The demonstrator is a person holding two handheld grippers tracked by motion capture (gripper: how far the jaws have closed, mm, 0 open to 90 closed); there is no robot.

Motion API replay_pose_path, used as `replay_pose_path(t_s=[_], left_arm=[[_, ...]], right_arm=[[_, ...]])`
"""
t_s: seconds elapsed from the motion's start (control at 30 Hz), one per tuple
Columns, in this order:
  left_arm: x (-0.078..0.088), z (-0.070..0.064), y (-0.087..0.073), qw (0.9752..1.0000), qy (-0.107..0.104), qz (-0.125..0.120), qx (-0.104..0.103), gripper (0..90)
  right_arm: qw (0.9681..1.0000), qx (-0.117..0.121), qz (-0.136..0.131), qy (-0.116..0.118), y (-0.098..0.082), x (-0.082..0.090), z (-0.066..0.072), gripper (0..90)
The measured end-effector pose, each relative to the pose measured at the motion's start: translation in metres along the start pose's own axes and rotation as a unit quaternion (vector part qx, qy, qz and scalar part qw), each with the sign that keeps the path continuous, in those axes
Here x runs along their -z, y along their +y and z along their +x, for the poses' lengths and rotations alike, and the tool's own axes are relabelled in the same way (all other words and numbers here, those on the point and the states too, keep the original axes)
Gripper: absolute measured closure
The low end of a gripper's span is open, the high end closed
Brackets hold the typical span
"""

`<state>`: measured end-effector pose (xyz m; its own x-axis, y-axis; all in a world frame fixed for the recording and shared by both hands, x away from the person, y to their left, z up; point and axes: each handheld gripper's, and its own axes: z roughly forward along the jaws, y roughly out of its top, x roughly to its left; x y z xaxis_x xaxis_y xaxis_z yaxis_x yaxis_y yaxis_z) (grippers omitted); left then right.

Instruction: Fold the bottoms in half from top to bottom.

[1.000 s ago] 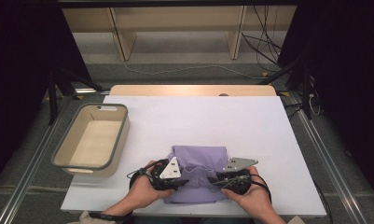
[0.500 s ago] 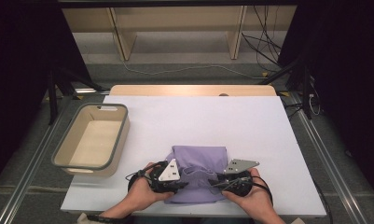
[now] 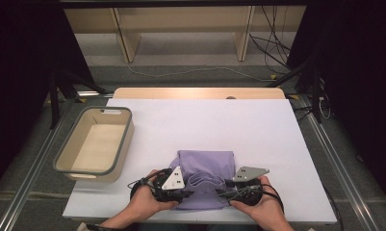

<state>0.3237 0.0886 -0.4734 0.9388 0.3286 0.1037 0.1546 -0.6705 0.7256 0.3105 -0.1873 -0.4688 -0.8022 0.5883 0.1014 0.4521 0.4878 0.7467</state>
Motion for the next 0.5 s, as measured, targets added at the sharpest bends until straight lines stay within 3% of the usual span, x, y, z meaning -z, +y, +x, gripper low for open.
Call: replay_pose_path(t_s=[0.33, 0.5], left_arm=[[0.0032, -0.0038, -0.0001, 1.0000, -0.006, -0.002, 0.004, 57.5], [0.0057, -0.0052, 0.0006, 0.9999, -0.012, -0.004, 0.009, 53.6]], right_arm=[[1.0000, -0.003, 0.002, -0.001, -0.0036, 0.0044, 0.0022, 41.8], [0.9999, -0.010, -0.009, 0.004, -0.0039, 0.0063, 0.0037, 33.9]])
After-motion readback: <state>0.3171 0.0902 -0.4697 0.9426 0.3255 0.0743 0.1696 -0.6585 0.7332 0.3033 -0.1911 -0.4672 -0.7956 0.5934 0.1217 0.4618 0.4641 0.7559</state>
